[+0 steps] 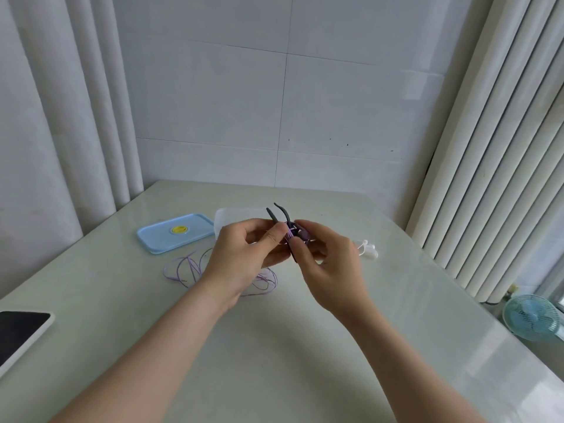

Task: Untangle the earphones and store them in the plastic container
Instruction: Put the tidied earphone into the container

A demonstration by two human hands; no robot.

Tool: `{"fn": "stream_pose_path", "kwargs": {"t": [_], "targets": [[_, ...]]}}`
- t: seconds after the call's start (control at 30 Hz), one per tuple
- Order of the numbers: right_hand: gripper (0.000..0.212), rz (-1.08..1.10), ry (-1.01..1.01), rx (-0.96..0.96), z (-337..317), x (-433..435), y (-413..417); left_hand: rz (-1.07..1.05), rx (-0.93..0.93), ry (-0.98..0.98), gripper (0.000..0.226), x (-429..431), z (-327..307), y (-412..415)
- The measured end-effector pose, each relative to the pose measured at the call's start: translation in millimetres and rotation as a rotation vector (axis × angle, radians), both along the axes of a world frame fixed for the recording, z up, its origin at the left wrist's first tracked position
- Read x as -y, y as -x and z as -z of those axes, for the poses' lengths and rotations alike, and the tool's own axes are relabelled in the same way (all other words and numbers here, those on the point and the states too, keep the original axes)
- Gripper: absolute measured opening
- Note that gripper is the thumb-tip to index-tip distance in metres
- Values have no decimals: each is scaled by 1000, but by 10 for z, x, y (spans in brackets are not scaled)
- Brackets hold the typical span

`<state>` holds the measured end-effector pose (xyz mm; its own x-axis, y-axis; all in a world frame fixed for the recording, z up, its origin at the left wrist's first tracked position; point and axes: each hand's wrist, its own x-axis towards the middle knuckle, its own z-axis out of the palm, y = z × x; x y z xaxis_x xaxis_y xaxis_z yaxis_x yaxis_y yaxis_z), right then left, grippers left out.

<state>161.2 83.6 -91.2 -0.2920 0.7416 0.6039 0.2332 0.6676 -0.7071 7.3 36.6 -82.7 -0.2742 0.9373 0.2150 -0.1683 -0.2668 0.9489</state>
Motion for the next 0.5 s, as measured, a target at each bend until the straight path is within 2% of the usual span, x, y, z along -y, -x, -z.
{"fn": "stream_pose_path", "kwargs": {"t": [0.03, 0.1, 0.17, 0.23, 0.3, 0.37, 0.5], "targets": [[13, 4, 9, -20, -14, -3, 36, -22, -39, -4, 22, 1, -49, 39], [26, 39, 36, -63, -27, -22, 78, -178, -182, -39, 20, -30, -134, 122], [31, 78, 66, -76, -66, -79, 142, -489, -481, -113, 18, -123, -163, 334], [32, 126, 78, -29, -117, -161, 226, -734, -780, -95, 20, -243, -140, 606], [24, 182, 62, 46, -168, -257, 356, -743, -930, 30, 25, -354, -23, 840], [17, 187, 43, 97, -214, -340, 486, -627, -1004, 105, 25, -439, 149, 929], [17, 259, 0, 319, -215, -582, 815, -519, -1003, 82, 19, -459, 345, 931]]}}
